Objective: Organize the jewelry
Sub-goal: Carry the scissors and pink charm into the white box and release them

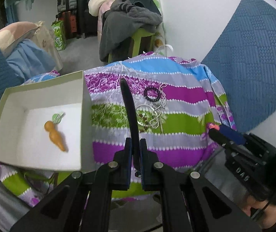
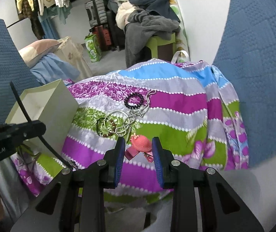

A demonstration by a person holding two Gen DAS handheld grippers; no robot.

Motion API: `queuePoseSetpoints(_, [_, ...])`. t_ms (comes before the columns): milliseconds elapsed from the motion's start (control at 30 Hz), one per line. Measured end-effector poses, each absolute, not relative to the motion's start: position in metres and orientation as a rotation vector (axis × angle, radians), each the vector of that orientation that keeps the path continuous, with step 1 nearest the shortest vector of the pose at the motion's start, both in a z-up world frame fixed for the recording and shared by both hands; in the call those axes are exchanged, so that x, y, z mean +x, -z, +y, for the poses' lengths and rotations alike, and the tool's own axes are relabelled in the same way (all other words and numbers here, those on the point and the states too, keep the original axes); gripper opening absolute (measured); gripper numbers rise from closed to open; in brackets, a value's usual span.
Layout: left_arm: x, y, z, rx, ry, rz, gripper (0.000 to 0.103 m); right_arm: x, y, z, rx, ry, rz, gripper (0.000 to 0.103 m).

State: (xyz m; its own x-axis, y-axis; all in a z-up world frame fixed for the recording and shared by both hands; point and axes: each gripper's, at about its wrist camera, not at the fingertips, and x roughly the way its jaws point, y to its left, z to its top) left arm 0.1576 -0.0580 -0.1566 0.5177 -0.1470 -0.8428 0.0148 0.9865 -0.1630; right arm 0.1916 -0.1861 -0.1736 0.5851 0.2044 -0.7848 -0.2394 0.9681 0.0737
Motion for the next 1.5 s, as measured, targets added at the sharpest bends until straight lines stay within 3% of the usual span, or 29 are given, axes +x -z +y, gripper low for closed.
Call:
queuePoseSetpoints(733, [0.140,0.034,0.039,-0.230,0.050,0.815,0.005,0.189,0.026,-0.114,-0.043,-0.329,0.639,0.026])
queuePoseSetpoints(1100, [0.133,0.031,0.115,-0.260,-0.044,0.786,0.006,0.199,0.033,-0.044,-0.056,-0.432,0.664,0.026])
queuePoseSetpoints(1500, [0.151,0.102,0.173,-0.337,-0.080,0.877,0.006,0.215,0.107,0.023,-0.123,-0.509,0.818,0.026])
